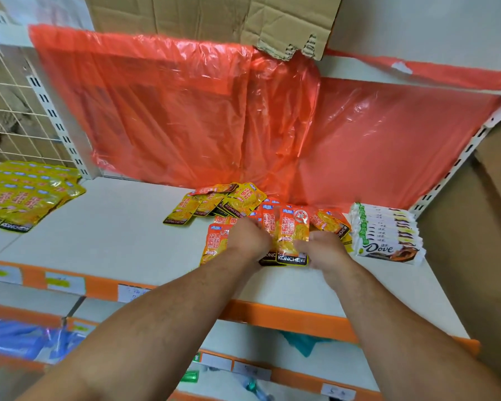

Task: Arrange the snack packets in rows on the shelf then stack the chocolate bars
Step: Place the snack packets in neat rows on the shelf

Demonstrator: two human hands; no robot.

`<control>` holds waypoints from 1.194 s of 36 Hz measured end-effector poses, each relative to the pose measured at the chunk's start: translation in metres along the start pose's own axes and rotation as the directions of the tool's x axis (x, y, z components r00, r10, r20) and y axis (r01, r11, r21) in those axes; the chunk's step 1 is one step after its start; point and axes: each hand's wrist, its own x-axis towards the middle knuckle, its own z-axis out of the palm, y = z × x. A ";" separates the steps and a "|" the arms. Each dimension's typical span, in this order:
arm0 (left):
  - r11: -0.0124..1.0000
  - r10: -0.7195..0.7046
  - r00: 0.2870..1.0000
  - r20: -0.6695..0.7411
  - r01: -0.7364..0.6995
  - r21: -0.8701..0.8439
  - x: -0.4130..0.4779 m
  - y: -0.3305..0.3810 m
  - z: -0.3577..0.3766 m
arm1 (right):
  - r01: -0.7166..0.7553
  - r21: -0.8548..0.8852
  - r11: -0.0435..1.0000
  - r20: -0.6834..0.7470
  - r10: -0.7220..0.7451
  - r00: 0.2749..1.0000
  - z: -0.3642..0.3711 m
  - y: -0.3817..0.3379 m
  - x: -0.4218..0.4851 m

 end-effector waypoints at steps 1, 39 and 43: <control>1.000 -0.003 1.000 -0.014 0.002 -0.020 0.000 -0.004 -0.005 | 0.011 0.025 1.000 0.017 -0.011 1.000 0.002 -0.001 -0.001; 0.856 -0.248 0.947 -0.203 0.116 -0.503 -0.077 -0.302 -0.409 | 0.140 0.074 0.987 0.370 -0.157 0.915 0.401 -0.210 -0.213; 0.852 -0.293 0.925 -0.241 0.138 -0.505 -0.079 -0.332 -0.442 | 0.158 0.068 0.985 0.415 -0.172 0.893 0.444 -0.228 -0.223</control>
